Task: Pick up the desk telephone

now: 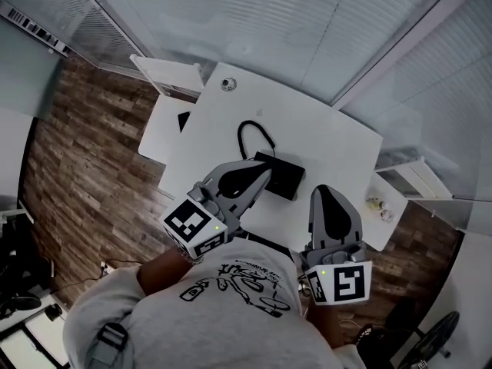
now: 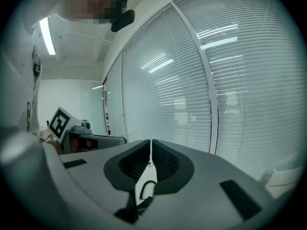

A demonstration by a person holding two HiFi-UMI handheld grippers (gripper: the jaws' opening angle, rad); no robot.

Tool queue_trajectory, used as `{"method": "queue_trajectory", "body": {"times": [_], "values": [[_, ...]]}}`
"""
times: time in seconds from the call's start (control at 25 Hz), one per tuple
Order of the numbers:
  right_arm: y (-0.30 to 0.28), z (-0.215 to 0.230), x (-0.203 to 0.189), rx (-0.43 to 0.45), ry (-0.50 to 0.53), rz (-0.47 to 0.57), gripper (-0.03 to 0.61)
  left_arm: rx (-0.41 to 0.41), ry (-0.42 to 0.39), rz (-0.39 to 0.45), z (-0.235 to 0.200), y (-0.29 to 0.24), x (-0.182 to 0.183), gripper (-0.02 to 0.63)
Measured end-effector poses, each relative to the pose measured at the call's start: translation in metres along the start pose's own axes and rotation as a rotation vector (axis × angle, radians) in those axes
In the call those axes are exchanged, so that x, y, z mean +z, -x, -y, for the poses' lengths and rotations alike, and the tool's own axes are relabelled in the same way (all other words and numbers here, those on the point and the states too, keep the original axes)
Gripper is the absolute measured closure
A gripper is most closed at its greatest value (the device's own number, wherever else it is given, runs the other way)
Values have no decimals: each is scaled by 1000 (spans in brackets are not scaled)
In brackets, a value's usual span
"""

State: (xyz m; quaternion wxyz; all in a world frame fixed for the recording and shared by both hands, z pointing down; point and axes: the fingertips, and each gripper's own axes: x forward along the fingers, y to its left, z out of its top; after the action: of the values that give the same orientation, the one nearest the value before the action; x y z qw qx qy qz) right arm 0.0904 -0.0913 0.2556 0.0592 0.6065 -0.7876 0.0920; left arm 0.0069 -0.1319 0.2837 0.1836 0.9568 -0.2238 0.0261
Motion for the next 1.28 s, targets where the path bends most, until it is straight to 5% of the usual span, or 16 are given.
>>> {"method": "queue_trajectory", "body": {"times": [1.28], "values": [[-29, 29, -156, -10, -114, -206, 534, 62, 46, -221, -66, -25, -148, 604]]}}
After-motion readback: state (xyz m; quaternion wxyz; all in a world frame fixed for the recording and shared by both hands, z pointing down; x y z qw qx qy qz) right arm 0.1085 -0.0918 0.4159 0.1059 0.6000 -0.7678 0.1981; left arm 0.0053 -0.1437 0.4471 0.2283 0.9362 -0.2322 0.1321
